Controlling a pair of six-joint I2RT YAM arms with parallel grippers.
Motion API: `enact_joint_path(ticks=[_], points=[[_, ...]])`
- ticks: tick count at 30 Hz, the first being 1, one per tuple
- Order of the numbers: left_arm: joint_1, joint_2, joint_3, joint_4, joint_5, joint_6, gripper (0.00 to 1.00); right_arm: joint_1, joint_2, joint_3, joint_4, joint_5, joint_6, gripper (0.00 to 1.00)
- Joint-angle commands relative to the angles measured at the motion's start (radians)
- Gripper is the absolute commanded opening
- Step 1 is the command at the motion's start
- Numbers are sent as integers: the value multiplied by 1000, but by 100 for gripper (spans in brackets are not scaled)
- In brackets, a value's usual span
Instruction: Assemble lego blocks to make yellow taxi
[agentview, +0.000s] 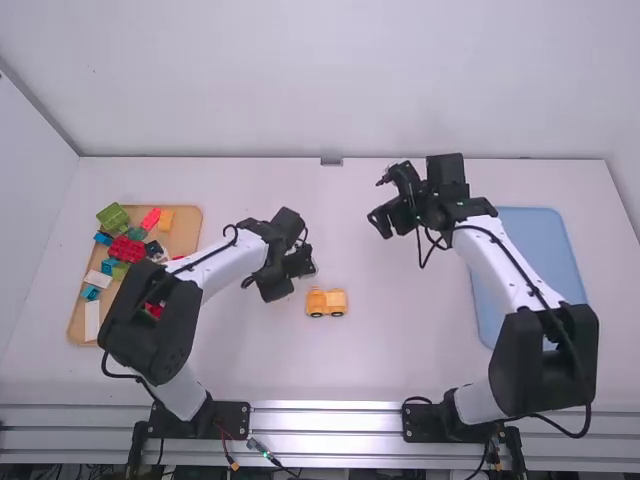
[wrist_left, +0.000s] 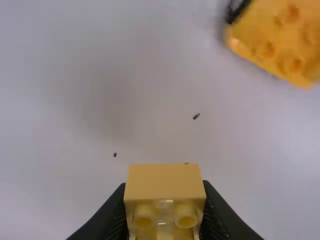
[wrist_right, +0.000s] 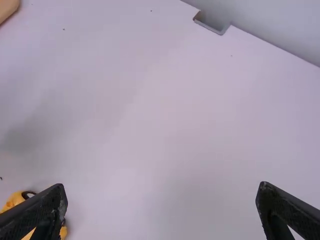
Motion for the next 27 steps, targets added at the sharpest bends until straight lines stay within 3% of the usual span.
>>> enact_joint_path(ticks=[1,8,18,24,27], points=[[-3,7,-2,-16,31,348,2,-24,-19,-10,1,-7,4,99],[3,7,-42,-3,137,589,2,-48,-19,-10,-8,-13,11,99],[5,7,-110,94,154,562,8,-42,-19,-10,-14,-11,8,99],[5,7,-173,194,150,520,4,-43,-19,-10,-25,-11,8,99],[5,7,-174,187,150,515,7,-43,-19,-10,-25,-11,9,99]])
